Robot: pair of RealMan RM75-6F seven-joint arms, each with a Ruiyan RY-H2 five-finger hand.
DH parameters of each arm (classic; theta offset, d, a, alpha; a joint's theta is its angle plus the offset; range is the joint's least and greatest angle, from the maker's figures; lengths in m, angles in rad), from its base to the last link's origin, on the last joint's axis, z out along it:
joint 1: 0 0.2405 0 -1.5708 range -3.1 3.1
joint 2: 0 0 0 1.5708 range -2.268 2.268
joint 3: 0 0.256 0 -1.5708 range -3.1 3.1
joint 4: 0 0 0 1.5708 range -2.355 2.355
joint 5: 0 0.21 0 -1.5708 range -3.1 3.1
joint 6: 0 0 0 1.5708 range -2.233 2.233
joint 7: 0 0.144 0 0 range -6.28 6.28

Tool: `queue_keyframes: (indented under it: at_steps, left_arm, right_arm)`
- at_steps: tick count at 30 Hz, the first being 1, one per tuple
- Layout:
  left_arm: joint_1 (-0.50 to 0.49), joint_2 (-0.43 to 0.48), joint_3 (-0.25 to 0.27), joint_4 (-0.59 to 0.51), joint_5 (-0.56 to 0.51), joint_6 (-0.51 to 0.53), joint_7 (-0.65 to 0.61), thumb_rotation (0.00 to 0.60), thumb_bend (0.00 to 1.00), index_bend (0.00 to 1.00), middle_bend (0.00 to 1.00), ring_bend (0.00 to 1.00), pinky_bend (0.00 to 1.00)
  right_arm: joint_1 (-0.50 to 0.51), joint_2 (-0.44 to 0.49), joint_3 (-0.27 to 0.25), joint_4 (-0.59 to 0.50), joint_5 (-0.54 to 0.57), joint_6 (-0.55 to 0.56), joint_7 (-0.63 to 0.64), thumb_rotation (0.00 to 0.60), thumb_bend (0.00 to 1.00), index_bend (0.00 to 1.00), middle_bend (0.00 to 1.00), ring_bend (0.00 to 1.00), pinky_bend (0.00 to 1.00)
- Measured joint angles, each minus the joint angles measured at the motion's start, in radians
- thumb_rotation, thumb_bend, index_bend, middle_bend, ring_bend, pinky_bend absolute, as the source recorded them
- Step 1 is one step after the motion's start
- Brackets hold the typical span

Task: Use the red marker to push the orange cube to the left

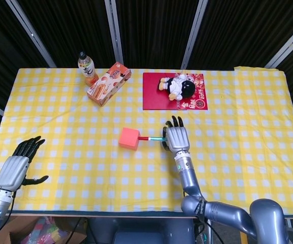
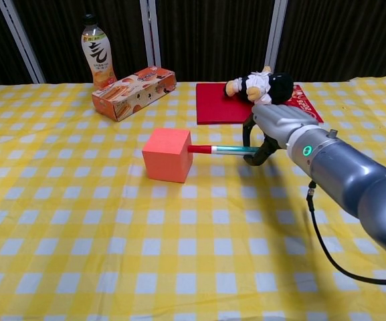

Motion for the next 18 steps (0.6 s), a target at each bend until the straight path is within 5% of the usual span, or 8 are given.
queue_keyframes:
  at_steps: [18]
  left_arm:
    - [0.002,0.0,0.002,-0.004,0.004,0.006,0.007,0.6,0.0,0.0,0.0,0.0,0.0]
  right_arm:
    - [-0.074,0.053,-0.037,-0.086,0.032,0.099,-0.046,0.6,0.51,0.69,0.26,0.0,0.0]
